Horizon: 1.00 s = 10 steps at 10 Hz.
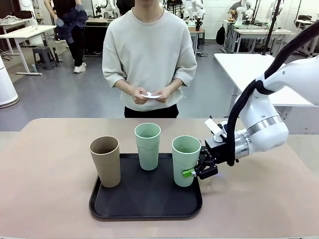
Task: Place coasters on the table and set cups on them.
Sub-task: Pick up one Reusable plastic cup and place it on a coaster set by the human.
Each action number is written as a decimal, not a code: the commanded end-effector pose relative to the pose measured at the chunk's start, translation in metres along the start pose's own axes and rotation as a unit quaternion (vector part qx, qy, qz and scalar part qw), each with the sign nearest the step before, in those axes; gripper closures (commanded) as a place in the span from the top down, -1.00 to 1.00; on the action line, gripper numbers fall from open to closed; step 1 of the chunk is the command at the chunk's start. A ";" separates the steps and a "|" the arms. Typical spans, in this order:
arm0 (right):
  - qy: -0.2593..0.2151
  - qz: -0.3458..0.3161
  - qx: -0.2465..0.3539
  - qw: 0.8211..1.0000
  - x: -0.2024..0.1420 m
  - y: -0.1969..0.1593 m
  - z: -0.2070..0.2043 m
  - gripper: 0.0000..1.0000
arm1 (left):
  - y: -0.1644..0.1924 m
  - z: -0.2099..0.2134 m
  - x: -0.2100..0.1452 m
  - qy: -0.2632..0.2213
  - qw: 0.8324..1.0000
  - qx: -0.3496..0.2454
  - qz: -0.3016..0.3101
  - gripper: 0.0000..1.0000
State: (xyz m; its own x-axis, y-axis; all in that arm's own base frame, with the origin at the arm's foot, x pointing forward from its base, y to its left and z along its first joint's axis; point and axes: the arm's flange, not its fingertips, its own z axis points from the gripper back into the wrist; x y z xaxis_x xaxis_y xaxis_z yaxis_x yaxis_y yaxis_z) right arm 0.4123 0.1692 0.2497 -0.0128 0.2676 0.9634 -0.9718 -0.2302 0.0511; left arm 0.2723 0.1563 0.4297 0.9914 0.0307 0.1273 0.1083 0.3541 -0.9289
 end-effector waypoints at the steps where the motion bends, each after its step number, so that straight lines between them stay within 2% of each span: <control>1: -0.007 0.015 -0.001 1.000 -0.004 -0.005 -0.001 -1.00 | -0.001 0.002 0.000 -0.006 1.000 -0.005 0.000 1.00; 2: -0.007 0.015 -0.001 1.000 -0.005 -0.005 0.000 -1.00 | -0.001 0.002 0.000 -0.006 1.000 -0.005 0.000 1.00; 3: -0.010 0.016 -0.001 1.000 -0.005 -0.004 0.003 -0.48 | -0.001 0.002 0.000 -0.006 1.000 -0.005 0.000 1.00; 5: -0.028 0.004 -0.005 1.000 0.007 0.004 0.013 -0.48 | -0.001 0.002 0.000 -0.006 1.000 -0.005 0.000 1.00; 6: -0.040 -0.003 -0.002 0.999 0.025 0.012 0.019 -0.48 | -0.001 0.002 0.000 -0.006 1.000 -0.005 0.000 1.00; 8: -0.047 -0.013 0.006 0.999 0.077 0.030 0.031 -0.48 | -0.001 0.002 0.000 -0.006 1.000 -0.005 0.000 1.00; 10: -0.017 -0.006 0.013 1.000 0.134 0.044 0.035 -0.48 | -0.001 0.002 0.000 -0.006 1.000 -0.005 0.000 1.00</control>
State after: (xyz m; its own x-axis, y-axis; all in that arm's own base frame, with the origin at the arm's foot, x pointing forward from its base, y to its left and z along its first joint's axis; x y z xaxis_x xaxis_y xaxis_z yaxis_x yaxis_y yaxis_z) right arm 0.3893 0.1607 0.3632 0.0026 0.1905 0.9817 -0.9681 -0.2453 0.0502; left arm 0.2724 0.1563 0.4296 0.9914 0.0306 0.1270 0.1080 0.3540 -0.9290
